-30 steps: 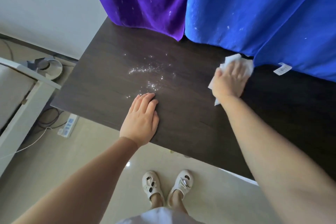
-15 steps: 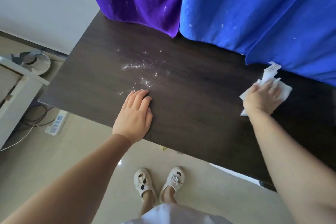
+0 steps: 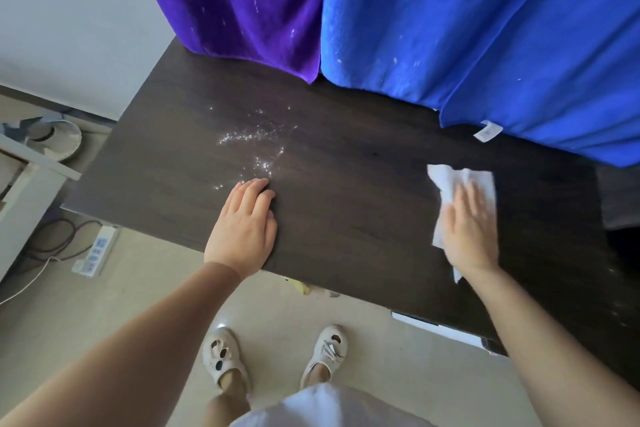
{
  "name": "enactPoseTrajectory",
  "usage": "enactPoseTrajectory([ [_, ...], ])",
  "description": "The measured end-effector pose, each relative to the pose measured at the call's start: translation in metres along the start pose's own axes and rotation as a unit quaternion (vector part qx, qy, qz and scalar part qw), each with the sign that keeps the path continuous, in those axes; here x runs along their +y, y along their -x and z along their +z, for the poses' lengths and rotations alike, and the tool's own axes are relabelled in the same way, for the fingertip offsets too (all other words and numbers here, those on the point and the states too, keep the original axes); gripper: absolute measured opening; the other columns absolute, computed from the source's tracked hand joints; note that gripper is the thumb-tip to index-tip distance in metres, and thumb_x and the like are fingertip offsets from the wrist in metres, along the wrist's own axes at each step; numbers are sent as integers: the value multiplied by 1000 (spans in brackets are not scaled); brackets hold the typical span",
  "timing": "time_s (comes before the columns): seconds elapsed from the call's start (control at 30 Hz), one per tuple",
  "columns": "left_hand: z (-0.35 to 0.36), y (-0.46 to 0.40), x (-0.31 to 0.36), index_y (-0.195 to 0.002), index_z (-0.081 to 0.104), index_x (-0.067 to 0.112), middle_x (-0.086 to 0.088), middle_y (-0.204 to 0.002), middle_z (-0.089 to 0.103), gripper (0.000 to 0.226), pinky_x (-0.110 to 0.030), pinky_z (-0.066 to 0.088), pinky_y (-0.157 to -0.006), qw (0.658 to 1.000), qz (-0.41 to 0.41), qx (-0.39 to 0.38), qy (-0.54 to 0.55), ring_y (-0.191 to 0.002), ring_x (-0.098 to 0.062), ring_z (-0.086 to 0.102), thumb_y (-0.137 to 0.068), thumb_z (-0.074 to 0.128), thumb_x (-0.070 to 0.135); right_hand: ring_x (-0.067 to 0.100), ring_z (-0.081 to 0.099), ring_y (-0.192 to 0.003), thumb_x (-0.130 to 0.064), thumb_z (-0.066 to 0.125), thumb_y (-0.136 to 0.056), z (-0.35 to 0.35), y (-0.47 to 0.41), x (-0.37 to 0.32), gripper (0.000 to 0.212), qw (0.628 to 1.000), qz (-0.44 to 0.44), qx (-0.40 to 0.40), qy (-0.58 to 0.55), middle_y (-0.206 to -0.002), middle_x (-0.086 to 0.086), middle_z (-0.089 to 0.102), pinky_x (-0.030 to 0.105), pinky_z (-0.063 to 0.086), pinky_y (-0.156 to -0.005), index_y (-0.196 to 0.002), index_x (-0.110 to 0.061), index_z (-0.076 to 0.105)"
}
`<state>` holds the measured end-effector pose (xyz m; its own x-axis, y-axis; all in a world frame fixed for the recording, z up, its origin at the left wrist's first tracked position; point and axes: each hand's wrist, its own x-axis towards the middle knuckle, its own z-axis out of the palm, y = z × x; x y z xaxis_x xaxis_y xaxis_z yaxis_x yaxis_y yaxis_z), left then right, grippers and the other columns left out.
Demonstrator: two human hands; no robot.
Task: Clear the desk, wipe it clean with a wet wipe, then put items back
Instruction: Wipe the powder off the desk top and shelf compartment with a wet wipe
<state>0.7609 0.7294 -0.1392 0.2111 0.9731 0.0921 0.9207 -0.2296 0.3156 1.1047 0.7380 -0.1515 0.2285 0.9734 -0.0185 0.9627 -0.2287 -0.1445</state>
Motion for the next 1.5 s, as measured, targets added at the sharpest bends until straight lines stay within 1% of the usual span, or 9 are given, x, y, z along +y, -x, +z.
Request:
enactPoseTrajectory([
  [0.17, -1, -2, 0, -106, 55, 1, -17, -120, 56, 35, -42, 24, -108, 1000, -1, -1, 15, -112, -34, 49, -87, 33, 20, 31, 14, -144, -28, 18, -95, 2, 40, -54, 56, 970, 237, 43, -36, -155, 18, 16, 50, 8, -116, -145, -2, 19],
  [0.4, -30, 1, -63, -110, 56, 4, -13, -119, 57, 39, -40, 17, -110, 992, 59, -25, 107, -116, -24, 44, -85, 32, 22, 26, 27, -141, -31, 30, -90, 46, 96, -291, 57, 997, -71, 14, -30, -153, 10, 28, 42, 8, -113, -141, -6, 31],
  [0.53, -59, -6, -158, -112, 56, 5, -16, -124, 53, 44, -50, 24, -108, 999, 2, -22, 30, -116, -36, 47, -84, 31, 29, 19, 32, -137, -29, 23, -98, 41, 101, -260, 47, 972, -235, -19, -22, -145, 6, 42, 36, 16, -114, -136, -9, 42],
  [0.67, -73, -10, -217, -122, 49, 4, -20, -136, 41, 51, -51, 29, -107, 997, -47, -28, 50, -122, -40, 37, -85, 29, 33, 28, 30, -138, -32, 20, -93, 27, 119, -166, 57, 999, 30, 37, -24, -147, 14, 38, 41, 18, -114, -135, 0, 42],
  [0.8, -71, -8, -219, -127, 45, 3, -14, -143, 32, 35, -40, 30, -105, 986, -57, -16, 154, -129, -31, 30, -93, 41, 10, 34, 22, -140, -32, 14, -88, 27, 107, -202, 66, 942, 320, 90, -43, -151, 21, 25, 55, 15, -114, -140, 4, 27],
  [1.0, -70, -8, -224, -132, 38, 5, -7, -147, 26, 38, -33, 36, -96, 975, -67, -19, 213, -129, -25, 35, -94, 37, 10, 36, 35, -135, -33, 26, -90, 71, 90, -417, 58, 997, 4, 63, -47, -146, 19, 37, 49, 19, -113, -135, 1, 41],
  [1.2, -80, -10, -229, -131, 46, 29, 5, -125, 57, 39, -28, 38, -95, 845, -263, -84, 457, -115, -14, 51, -97, 27, 29, 26, 38, -135, -32, 17, -100, 63, 98, -410, 50, 955, -296, -16, -23, -145, 10, 43, 43, 24, -110, -138, -8, 38],
  [1.4, -84, -10, -236, -106, 63, 45, 15, -114, 66, 49, -29, 40, -95, 727, -325, -139, 589, -110, -6, 56, -95, 16, 50, 30, 22, -142, -34, 16, -91, 47, 100, -305, 61, 980, 192, 38, -36, -152, 15, 27, 48, 13, -116, -141, -2, 31],
  [1.5, -85, -11, -239, -104, 63, 44, 18, -112, 66, 53, -29, 39, -97, 698, -331, -146, 618, -111, -5, 57, -95, 12, 52, 36, 24, -140, -33, 20, -89, 55, 93, -388, 62, 978, 191, 56, -55, -150, 19, 30, 54, 15, -114, -140, -1, 31],
])
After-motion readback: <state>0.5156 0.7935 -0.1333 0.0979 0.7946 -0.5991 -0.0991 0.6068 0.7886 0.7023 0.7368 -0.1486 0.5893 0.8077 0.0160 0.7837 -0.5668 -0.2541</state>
